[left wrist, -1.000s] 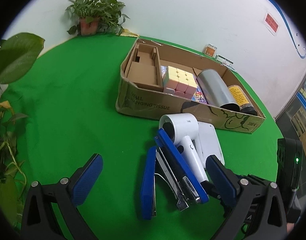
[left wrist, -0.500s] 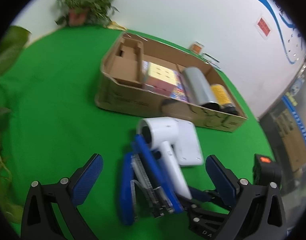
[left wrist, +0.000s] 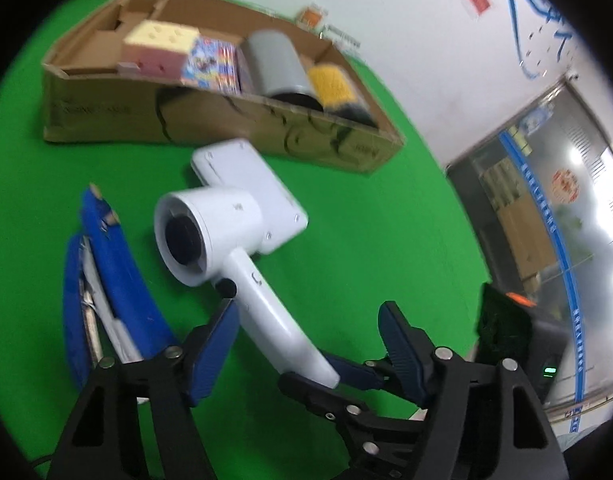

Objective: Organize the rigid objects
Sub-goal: 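Reach both grippers to the white hair dryer handle and grasp it, then lift the hair dryer and lower it upright into the box beside the cube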

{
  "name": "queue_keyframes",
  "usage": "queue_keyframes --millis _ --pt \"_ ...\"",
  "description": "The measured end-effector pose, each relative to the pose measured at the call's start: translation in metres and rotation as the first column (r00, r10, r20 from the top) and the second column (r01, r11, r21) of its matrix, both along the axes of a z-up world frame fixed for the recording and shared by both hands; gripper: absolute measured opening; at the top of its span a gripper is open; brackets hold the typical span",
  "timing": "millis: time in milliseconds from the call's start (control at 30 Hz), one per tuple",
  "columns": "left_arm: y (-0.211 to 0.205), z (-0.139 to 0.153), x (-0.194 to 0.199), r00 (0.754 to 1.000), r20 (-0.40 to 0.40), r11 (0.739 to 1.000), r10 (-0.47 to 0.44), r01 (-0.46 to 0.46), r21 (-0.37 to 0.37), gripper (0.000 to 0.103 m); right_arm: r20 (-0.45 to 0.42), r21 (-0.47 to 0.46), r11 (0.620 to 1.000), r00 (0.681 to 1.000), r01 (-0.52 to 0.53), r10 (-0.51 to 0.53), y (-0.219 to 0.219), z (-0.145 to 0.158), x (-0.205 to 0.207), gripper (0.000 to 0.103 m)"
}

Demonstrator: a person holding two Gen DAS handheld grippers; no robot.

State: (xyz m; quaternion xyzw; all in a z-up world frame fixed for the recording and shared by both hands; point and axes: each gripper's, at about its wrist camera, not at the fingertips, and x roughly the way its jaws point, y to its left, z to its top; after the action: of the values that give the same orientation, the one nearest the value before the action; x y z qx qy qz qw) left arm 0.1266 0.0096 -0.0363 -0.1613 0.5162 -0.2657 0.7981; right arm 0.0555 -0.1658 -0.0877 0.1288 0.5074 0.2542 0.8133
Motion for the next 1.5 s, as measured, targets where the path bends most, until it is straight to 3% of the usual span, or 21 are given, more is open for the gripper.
queue_keyframes --millis 67,233,333,533,667,800,933,1133,1333,1500 --pt "-0.007 -0.010 0.001 0.999 -0.051 1.000 0.003 -0.003 0.014 0.063 -0.007 0.008 1.000 1.000 0.005 -0.005 -0.002 0.001 0.000 0.025" --pt "-0.011 -0.010 0.001 0.998 -0.065 1.000 0.023 -0.023 0.009 0.058 -0.042 0.039 0.999 0.999 0.013 -0.012 -0.012 -0.002 -0.006 0.025" --pt "-0.017 -0.011 0.001 0.998 -0.060 0.995 0.019 -0.013 0.103 0.048 -0.048 0.039 0.999 0.999 0.011 -0.009 -0.011 -0.002 -0.006 0.025" --pt "-0.029 -0.016 0.003 0.998 -0.059 0.962 0.007 0.009 0.273 0.048 -0.126 0.140 0.990 0.992 0.009 0.009 -0.011 -0.003 -0.001 0.024" --pt "-0.032 -0.017 0.005 0.998 -0.056 0.953 -0.003 0.020 0.302 0.043 -0.130 0.136 0.991 0.991 0.012 0.006 -0.005 -0.002 0.000 0.024" --pt "-0.026 -0.013 0.003 0.999 -0.028 0.962 0.020 -0.011 0.273 0.039 -0.117 0.127 0.992 0.993 -0.003 0.018 -0.001 0.003 -0.002 0.024" --pt "-0.025 0.011 0.000 0.998 0.057 0.971 0.019 -0.032 0.235 0.031 -0.062 0.099 0.994 0.997 -0.037 0.043 0.014 0.017 -0.002 0.025" --pt "-0.008 0.047 0.010 0.987 0.154 0.981 0.048 -0.075 0.179 0.031 0.053 0.065 0.997 0.998 -0.048 0.045 0.024 0.052 0.007 0.025" --pt "0.002 0.079 0.057 0.974 0.217 0.994 0.061 -0.079 0.077 0.031 0.173 0.010 1.000 0.985 -0.024 0.022 0.034 0.094 0.042 0.025" --pt "0.019 0.098 0.117 0.973 0.216 0.997 0.080 -0.075 -0.029 0.031 0.262 -0.077 0.997 0.965 -0.001 0.021 0.045 0.128 0.093 0.025"
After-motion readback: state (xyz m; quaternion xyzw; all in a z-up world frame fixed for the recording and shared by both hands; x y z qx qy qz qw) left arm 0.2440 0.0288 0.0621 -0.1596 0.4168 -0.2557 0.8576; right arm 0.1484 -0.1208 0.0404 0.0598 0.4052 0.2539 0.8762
